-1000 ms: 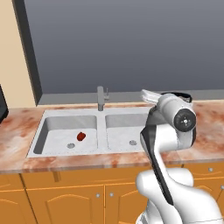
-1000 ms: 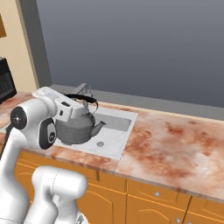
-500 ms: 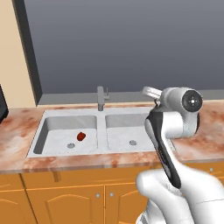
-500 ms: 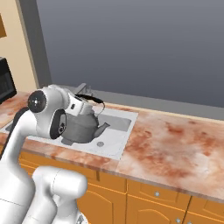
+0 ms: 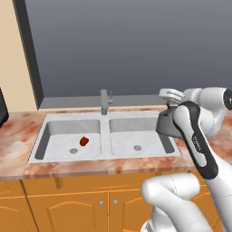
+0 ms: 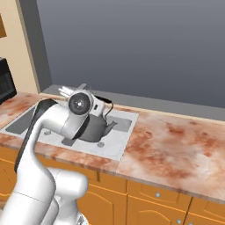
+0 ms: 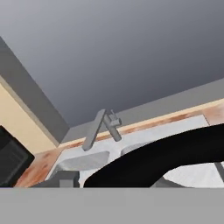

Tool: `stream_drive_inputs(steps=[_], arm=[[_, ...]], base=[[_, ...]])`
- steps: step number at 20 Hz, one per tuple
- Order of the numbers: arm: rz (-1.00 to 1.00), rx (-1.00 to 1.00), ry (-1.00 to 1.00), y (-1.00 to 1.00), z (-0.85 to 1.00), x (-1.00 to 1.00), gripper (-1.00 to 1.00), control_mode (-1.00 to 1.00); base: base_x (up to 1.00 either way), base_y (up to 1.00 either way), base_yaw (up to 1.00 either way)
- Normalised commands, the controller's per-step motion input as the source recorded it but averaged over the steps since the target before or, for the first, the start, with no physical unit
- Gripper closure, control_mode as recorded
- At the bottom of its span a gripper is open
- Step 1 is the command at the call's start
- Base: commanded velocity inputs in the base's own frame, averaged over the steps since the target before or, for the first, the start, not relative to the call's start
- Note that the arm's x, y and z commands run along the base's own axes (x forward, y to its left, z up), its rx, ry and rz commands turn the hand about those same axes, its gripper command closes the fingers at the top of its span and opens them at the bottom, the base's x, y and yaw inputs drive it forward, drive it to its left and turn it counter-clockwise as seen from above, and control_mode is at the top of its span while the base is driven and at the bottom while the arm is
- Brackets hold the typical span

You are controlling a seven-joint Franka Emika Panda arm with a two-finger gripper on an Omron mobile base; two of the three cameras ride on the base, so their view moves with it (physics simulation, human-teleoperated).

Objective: Open the cabinet, pick the kettle from the cabinet, and place it in the sink.

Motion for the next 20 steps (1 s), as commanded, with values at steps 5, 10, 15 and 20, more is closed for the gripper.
stream_drive_inputs(steps=[5, 10, 15, 20], arm=[[0.29, 0.11, 0.0, -0.19, -0.06, 0.16, 1.0, -1.0], [0.27, 0.0, 0.0, -0.04, -0.07, 0.21, 1.0, -1.0], [0.3, 0.0, -0.02, 0.0, -0.11, 0.18, 1.0, -1.0], [0.32, 0.02, -0.01, 0.0, -0.13, 0.21, 1.0, -1.0]], base=[[0.0, 0.0, 0.0], [0.0, 0.0, 0.0], [0.0, 0.0, 0.0], [0.0, 0.0, 0.0]])
